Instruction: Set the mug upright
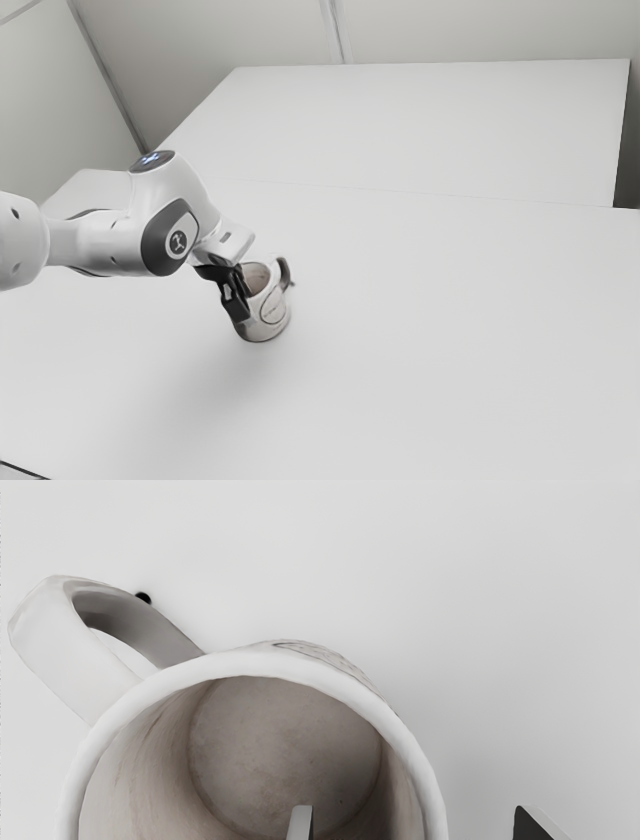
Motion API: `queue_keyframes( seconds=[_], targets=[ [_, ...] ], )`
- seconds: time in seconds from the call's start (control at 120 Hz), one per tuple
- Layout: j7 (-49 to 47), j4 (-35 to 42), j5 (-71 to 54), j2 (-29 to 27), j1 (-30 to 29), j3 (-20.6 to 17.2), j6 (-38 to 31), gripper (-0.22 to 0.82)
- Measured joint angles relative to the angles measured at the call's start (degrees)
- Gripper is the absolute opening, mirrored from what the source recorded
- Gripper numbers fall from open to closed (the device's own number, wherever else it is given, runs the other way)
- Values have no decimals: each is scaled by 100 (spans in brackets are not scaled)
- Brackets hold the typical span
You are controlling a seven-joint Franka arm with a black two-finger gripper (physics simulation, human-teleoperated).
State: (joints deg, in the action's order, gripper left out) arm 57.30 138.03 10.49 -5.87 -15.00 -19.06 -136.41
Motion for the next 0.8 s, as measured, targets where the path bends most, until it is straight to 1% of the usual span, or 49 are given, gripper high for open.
queue_keyframes(
  seconds=[0.15, 0.333, 0.458, 0.583, 0.6, 0.633, 0.742, 0.767, 0.8],
  targets=[
    [-27, -36, -2, -102, -2, -24, 52, 51],
    [-298, -331, -55, -237, -9, -96, 383, 56],
    [-1028, -973, -145, -163, -234, -77, 959, 58],
    [-1874, -2105, -384, -88, -190, -28, 1739, 59],
    [-1975, -2255, -404, -49, -155, 13, 1844, 59],
    [-2170, -2579, -439, 62, 33, 221, 2066, 59],
    [-2734, -3573, -508, 427, 1060, 1368, 2771, 60],
    [-2851, -3806, -532, 518, 1212, 1556, 2938, 60],
    [-3001, -4076, -584, 595, 1300, 1695, 3154, 60]
  ],
)
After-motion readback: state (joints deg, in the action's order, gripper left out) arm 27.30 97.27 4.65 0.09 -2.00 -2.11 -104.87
